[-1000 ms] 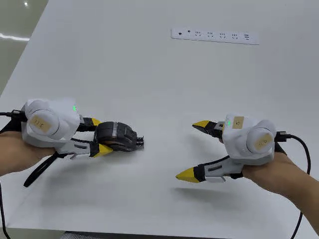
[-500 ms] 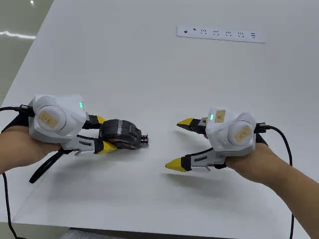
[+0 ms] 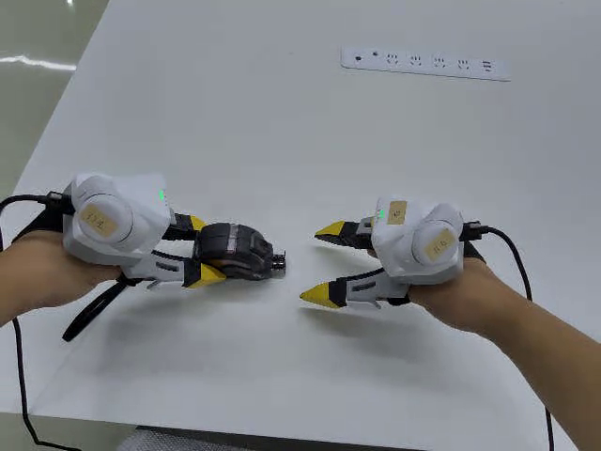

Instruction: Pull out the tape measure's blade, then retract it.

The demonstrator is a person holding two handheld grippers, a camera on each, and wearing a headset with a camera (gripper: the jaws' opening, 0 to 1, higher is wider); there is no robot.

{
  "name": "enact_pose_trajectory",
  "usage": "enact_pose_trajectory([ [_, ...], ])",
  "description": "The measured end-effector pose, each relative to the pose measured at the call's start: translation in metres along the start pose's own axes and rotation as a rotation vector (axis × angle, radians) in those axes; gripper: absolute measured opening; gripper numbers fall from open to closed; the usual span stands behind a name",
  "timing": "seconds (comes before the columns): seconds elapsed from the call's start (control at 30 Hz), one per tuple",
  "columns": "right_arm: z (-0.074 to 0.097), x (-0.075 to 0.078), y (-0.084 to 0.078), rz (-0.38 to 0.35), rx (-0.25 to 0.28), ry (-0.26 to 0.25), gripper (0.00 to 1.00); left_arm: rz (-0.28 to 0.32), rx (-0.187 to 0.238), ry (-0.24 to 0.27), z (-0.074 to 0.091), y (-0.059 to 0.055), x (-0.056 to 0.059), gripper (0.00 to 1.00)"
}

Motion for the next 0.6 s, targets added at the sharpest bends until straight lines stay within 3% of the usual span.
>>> enact_pose_trajectory([
  [0.6, -0.026, 0.0, 0.01, 0.068, 0.031, 0.034, 0.24, 0.002, 0.004, -0.006, 0.002, 0.001, 0.003, 0.26],
])
Point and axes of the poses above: the centre of the closed fingertips' face, and the gripper's own axes: z roughly backward along the fingers, x roughly to its right, y roughly out of its top, the point moved 2 cm from there along z, roughly backward along the fingers, and after that the axes turned 9 degrees about z, right-handed, at the moved point
